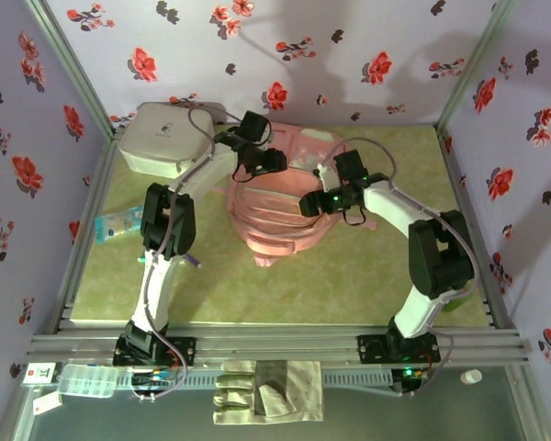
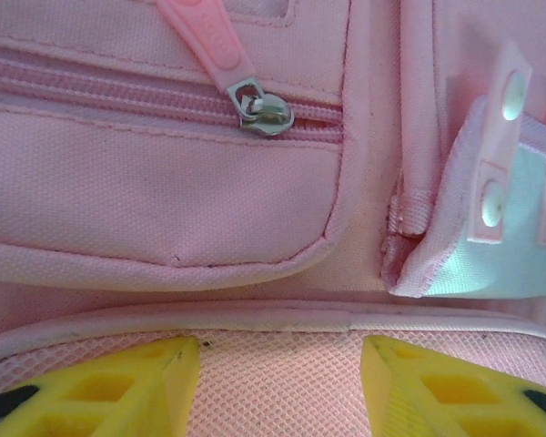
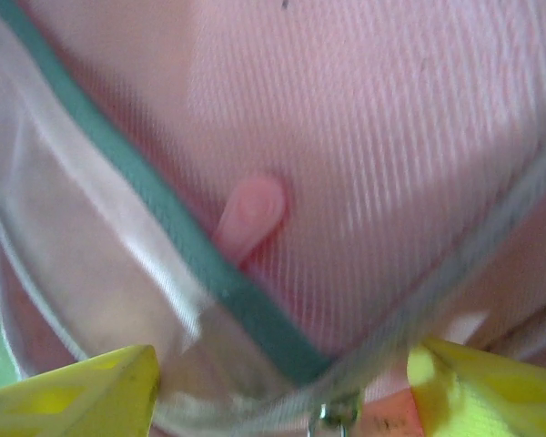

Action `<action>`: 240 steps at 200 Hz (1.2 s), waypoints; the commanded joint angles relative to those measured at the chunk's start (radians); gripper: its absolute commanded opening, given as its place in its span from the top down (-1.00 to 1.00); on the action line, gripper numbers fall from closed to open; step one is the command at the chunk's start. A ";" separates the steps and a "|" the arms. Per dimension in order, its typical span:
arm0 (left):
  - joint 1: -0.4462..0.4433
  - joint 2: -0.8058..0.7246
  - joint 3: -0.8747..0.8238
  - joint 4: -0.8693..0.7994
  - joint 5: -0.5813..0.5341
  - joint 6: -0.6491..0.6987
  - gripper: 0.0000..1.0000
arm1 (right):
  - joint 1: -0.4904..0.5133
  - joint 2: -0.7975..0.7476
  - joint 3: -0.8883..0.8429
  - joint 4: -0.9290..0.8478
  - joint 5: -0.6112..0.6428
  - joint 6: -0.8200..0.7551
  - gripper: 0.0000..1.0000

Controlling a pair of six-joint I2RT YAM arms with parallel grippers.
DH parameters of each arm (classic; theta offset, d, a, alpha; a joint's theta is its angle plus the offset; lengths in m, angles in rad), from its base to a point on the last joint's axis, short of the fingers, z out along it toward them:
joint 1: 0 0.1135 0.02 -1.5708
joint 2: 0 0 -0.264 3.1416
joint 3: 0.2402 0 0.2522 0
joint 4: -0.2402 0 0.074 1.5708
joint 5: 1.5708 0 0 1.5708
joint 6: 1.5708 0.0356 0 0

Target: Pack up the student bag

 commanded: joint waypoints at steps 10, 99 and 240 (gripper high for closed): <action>0.010 0.071 0.017 -0.092 -0.057 -0.014 -0.02 | 0.011 -0.048 -0.032 -0.075 -0.018 -0.075 -0.32; 0.006 0.039 0.000 -0.075 -0.032 0.015 0.03 | 0.012 -0.021 -0.015 -0.027 0.172 -0.095 0.37; -0.089 -0.089 -0.089 0.174 0.160 -0.049 0.23 | 0.012 -0.025 -0.070 0.072 0.083 -0.056 0.94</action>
